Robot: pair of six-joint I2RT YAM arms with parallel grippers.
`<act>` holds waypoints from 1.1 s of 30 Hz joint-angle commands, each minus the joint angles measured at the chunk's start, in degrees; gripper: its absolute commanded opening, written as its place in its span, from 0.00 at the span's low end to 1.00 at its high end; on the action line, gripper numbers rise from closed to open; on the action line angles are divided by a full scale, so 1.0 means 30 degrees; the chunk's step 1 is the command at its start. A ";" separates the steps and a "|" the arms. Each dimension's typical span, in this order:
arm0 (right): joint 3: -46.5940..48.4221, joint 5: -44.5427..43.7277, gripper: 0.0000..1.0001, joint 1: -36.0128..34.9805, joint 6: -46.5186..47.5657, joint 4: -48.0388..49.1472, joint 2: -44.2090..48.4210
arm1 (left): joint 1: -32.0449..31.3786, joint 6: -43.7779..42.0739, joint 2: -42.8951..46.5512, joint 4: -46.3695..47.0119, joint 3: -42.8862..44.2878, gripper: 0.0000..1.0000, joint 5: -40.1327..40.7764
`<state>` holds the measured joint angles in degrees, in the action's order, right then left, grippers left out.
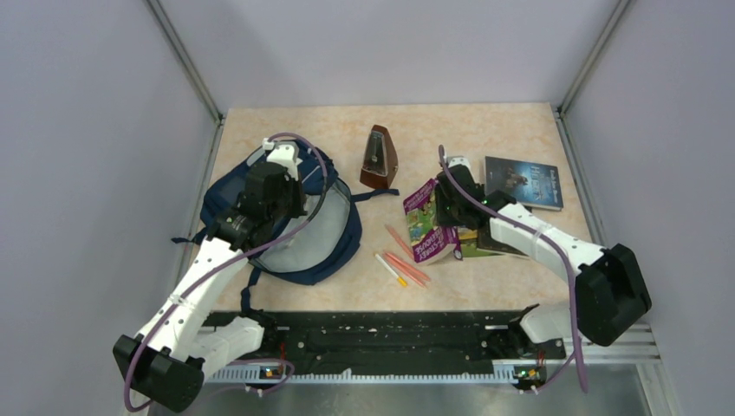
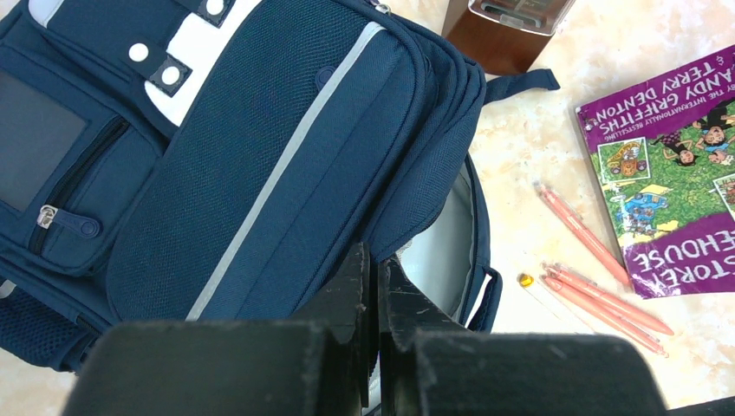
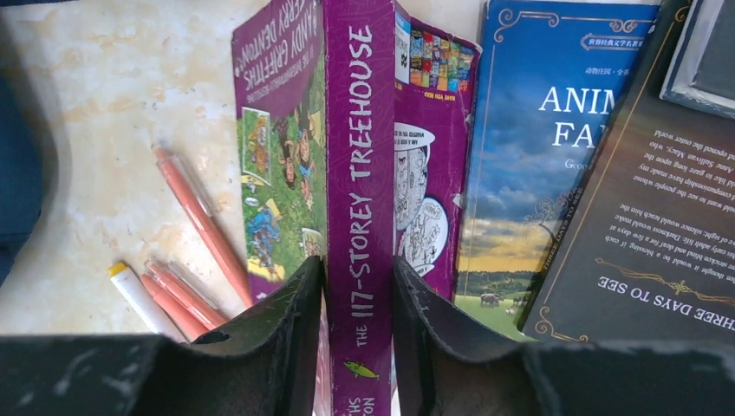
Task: Pack the student bag
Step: Pick up the book from the center of the board.
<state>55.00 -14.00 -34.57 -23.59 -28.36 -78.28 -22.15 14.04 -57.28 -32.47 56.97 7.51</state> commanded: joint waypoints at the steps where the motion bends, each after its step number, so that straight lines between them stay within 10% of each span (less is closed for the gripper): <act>1: -0.1040 -0.0317 0.32 -0.0196 0.0082 -0.0276 -0.1050 | 0.0152 0.0212 0.0049 0.1682 0.0053 0.00 0.0367; 23: -0.1953 0.1731 0.50 -0.0167 -0.1764 0.2748 -0.4213 | 0.0148 0.0182 0.0005 0.1653 0.0024 0.00 0.0603; 33: -0.0706 0.0402 0.00 -0.0112 -0.2064 0.1446 -0.2936 | 0.0148 0.0131 0.0181 0.1649 0.0049 0.00 0.0807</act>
<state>51.88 -7.05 -34.83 -31.31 -13.19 -88.20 -22.15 14.04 -57.67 -32.45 56.93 7.84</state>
